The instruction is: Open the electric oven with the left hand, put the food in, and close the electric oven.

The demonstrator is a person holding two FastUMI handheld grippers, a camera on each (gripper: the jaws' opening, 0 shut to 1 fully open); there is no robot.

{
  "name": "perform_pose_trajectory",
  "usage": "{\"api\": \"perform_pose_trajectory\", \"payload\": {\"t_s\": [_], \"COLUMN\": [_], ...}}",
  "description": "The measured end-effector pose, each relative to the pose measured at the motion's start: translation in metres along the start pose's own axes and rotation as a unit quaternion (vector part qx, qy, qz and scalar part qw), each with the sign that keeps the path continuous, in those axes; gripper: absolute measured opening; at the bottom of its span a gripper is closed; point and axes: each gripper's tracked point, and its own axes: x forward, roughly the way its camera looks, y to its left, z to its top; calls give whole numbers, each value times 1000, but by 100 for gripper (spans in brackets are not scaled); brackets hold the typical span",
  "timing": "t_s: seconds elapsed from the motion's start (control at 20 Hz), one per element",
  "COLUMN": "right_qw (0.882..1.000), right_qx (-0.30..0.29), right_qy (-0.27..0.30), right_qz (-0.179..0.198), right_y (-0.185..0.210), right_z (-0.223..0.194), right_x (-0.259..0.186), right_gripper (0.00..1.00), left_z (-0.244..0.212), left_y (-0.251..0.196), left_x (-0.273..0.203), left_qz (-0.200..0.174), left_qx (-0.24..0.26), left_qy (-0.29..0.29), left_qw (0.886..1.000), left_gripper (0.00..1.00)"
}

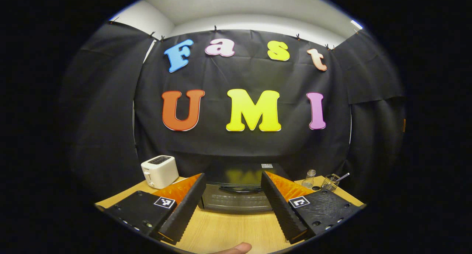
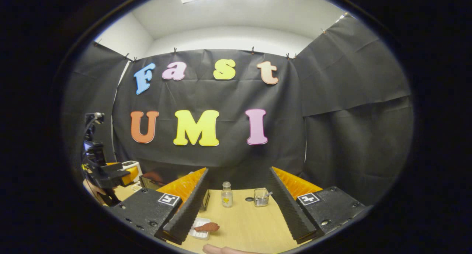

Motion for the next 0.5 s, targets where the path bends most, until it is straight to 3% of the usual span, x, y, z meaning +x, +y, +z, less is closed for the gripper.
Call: {"api": "perform_pose_trajectory", "payload": {"t_s": [0.4, 0.45, 0.5], "right_qw": [1000, 1000, 1000], "right_qx": [-14, -15, -17], "right_qy": [7, 11, 11], "right_qz": [13, 15, 16], "right_y": [-1, -2, -2], "right_z": [-6, -8, -9], "right_x": [29, 32, 34], "right_gripper": [100, 96, 100], "left_z": [-62, -68, -72], "left_y": [-18, -21, -23], "left_x": [92, 101, 108], "left_qz": [-17, -20, -22], "left_qx": [20, 23, 27], "left_qy": [72, 75, 75], "left_qw": [997, 997, 997], "left_gripper": [96, 96, 96]}}
